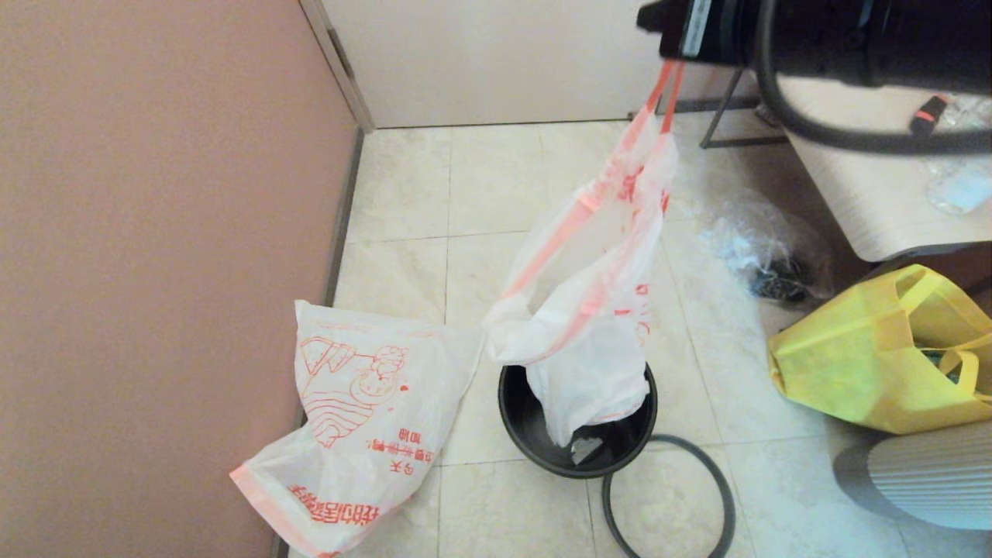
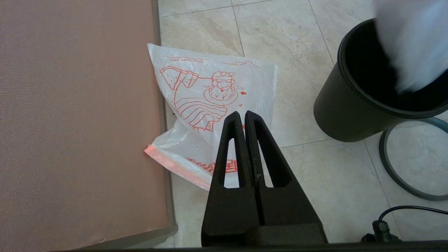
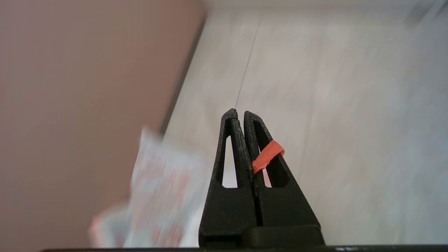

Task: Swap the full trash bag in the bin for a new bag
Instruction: Place the trash bag on the floor

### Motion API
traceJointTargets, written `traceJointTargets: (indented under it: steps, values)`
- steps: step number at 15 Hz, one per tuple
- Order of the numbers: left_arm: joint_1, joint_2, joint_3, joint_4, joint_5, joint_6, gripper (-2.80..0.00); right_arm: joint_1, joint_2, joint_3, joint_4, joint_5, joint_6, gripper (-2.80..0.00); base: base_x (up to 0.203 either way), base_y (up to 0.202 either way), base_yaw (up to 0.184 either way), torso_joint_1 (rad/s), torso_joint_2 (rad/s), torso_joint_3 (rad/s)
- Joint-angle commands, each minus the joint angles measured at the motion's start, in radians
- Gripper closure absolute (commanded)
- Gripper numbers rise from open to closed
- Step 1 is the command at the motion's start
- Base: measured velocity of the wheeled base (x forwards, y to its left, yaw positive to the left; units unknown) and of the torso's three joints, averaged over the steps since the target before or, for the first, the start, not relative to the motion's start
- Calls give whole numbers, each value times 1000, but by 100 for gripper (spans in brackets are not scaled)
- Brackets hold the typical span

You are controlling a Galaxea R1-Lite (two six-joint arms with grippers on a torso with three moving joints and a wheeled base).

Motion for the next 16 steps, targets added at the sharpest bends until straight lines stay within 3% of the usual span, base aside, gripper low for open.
traceJointTargets:
  steps: [1,2,5,16]
  values:
    - [0,1,14,-1,0,0,0,-48,32,-134,-3,-8,-90,0,0,0,0,0,0,0]
    - [1,1,14,-1,0,0,0,-72,32,-139,-39,-12,-176,0,0,0,0,0,0,0]
    - [1,1,14,-1,0,0,0,-146,28,-138,-159,-34,-253,0,0,0,0,0,0,0]
    - [2,1,14,-1,0,0,0,-419,13,-135,-287,-27,-253,0,0,0,0,0,0,0]
